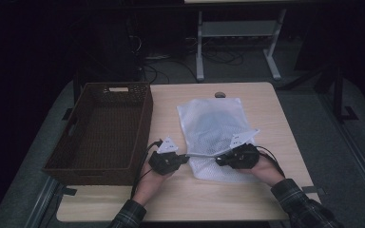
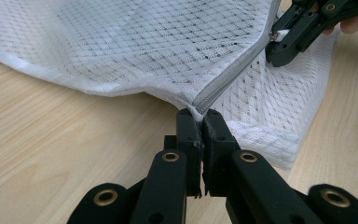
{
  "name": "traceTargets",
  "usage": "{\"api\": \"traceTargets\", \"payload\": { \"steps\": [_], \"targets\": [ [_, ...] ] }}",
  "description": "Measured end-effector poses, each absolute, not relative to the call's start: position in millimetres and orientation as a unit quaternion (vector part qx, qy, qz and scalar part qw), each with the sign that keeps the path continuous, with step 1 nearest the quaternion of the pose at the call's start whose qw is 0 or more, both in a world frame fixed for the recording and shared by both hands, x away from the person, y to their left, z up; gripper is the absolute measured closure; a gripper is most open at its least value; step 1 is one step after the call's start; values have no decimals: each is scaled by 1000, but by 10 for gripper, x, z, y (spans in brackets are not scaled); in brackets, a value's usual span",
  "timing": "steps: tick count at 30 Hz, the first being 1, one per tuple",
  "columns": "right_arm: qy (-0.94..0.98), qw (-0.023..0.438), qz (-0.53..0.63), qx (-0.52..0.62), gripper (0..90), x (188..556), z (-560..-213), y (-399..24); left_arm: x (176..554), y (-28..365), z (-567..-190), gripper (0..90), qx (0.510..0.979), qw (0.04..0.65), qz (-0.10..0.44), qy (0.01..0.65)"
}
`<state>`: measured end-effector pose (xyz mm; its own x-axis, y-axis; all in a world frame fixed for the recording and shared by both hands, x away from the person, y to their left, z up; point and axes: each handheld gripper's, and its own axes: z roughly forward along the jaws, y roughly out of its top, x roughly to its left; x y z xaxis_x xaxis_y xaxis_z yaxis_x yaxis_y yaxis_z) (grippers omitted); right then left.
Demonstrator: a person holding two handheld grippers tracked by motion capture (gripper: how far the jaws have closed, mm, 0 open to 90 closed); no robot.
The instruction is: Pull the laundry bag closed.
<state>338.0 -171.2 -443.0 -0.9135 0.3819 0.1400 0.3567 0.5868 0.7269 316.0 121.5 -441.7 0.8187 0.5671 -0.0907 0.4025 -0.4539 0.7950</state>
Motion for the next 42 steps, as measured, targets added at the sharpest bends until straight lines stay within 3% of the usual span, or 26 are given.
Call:
{"api": "traceTargets", "payload": {
  "steps": [42],
  "targets": [
    [884, 20, 405, 233, 860, 3366, -4436, -2013, 3178, 1263, -4418, 875, 842, 439, 92, 299]
  ]
}}
